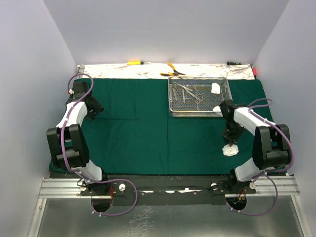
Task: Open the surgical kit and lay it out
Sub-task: Place the medical item in the surgical kit, then pick up the medical item from the container, then place the medical item in the surgical kit, then pick up the medical item from the container.
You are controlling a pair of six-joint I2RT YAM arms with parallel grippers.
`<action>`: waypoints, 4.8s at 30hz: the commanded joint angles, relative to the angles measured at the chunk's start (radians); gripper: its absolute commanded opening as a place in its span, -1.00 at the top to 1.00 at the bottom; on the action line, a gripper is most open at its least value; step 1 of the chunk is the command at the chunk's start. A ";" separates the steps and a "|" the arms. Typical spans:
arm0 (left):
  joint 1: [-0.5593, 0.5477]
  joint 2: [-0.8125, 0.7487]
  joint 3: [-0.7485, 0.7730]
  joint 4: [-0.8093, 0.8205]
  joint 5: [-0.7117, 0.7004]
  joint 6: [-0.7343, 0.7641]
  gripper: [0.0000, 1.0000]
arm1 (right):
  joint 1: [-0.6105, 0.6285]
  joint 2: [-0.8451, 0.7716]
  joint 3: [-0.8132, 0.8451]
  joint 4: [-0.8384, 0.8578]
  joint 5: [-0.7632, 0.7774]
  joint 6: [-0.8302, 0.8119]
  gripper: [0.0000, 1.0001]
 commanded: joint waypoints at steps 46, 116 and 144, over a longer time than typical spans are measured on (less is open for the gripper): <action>-0.006 0.165 0.201 0.010 -0.023 -0.043 0.00 | -0.009 0.616 0.753 0.182 -0.177 -0.423 0.63; -0.037 0.156 0.145 0.073 -0.121 -0.098 0.00 | -0.016 -0.040 0.345 -0.011 -0.256 -0.236 0.10; -0.036 0.283 0.205 0.065 -0.108 -0.078 0.00 | -0.042 0.765 1.021 0.563 -0.148 -0.746 0.14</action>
